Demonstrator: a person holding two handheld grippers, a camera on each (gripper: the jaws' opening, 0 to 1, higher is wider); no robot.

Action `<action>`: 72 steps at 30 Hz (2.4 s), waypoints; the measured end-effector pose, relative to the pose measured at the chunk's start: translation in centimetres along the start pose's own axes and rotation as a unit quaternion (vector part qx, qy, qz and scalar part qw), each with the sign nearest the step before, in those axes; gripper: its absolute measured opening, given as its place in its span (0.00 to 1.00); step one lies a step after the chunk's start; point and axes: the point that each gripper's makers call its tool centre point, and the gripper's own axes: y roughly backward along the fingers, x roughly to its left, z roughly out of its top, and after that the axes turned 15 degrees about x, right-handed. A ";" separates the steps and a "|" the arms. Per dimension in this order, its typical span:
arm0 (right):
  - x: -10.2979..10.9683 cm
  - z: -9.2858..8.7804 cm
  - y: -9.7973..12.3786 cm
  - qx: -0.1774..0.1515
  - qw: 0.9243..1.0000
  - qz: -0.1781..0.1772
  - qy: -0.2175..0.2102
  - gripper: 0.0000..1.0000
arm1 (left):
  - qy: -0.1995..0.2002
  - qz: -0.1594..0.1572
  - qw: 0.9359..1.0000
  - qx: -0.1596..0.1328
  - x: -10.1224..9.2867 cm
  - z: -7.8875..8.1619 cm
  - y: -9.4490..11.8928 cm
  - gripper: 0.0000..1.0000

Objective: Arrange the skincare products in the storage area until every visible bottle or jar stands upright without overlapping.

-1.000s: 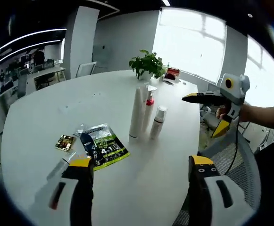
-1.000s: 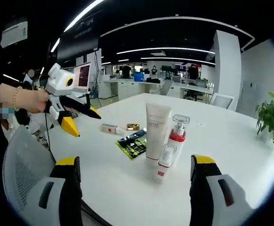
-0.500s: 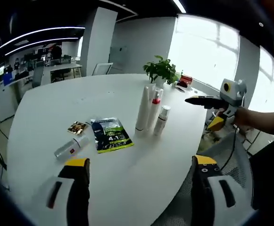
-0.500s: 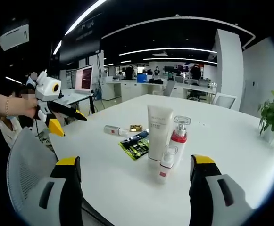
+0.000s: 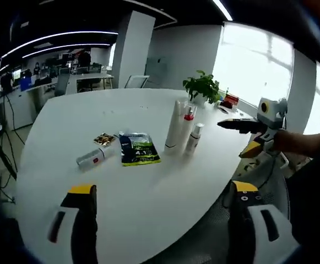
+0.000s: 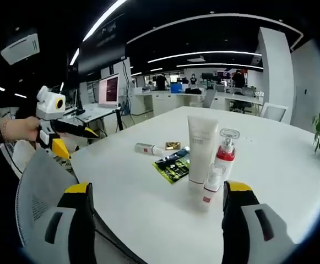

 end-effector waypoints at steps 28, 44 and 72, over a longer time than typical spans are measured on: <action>0.4 -0.2 -0.1 0.002 1.000 0.028 -0.008 0.96 | 0.028 0.025 0.999 0.010 0.0 -0.5 0.3 0.99; -0.4 -0.6 -0.5 0.009 0.999 0.025 -0.024 0.95 | -0.029 0.034 0.998 0.047 1.4 0.4 -1.7 0.98; -1.6 -1.7 -1.3 0.026 0.998 0.016 -0.050 0.94 | -0.112 0.036 0.984 0.135 8.9 3.2 -6.3 0.89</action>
